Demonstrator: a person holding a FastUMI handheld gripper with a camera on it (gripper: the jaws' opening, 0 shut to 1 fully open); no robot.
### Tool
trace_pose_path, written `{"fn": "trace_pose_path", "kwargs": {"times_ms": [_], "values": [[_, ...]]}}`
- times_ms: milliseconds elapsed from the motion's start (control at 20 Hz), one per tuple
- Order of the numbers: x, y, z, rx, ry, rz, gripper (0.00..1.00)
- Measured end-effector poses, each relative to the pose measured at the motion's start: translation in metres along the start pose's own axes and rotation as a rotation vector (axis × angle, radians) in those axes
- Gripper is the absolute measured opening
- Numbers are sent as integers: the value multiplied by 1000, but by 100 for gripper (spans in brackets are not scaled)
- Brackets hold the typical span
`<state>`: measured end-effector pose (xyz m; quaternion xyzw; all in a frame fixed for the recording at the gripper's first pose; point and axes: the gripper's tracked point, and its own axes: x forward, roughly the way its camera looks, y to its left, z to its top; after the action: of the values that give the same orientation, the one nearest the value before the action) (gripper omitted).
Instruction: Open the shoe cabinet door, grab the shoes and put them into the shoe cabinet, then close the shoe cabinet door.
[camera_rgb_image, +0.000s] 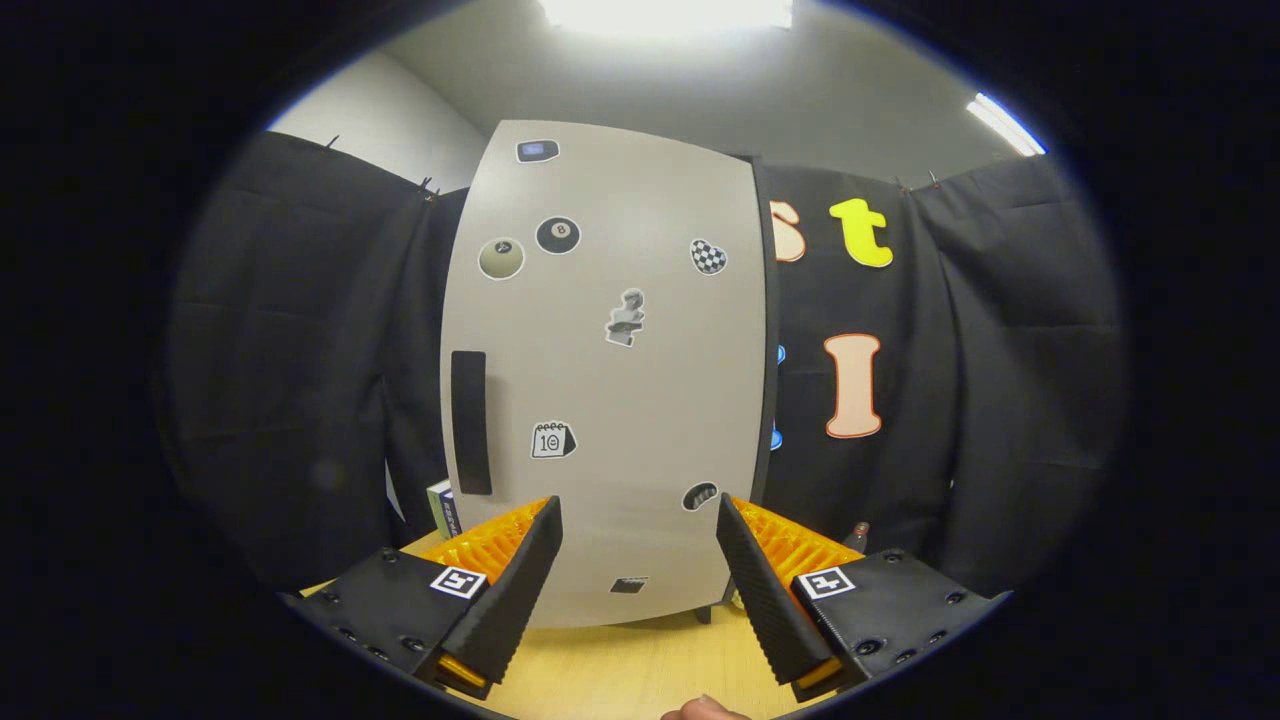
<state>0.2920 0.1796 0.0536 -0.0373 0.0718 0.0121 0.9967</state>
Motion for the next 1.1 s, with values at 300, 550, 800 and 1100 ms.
{"fn": "trace_pose_path", "kwargs": {"times_ms": [300,550,800,1100], "values": [[-29,-25,-5,3,-9,-44,97],[-42,-35,-6,-6,-17,-60,97],[-47,-37,0,14,-49,-67,97],[-45,-37,-9,9,-23,-61,97]]}}
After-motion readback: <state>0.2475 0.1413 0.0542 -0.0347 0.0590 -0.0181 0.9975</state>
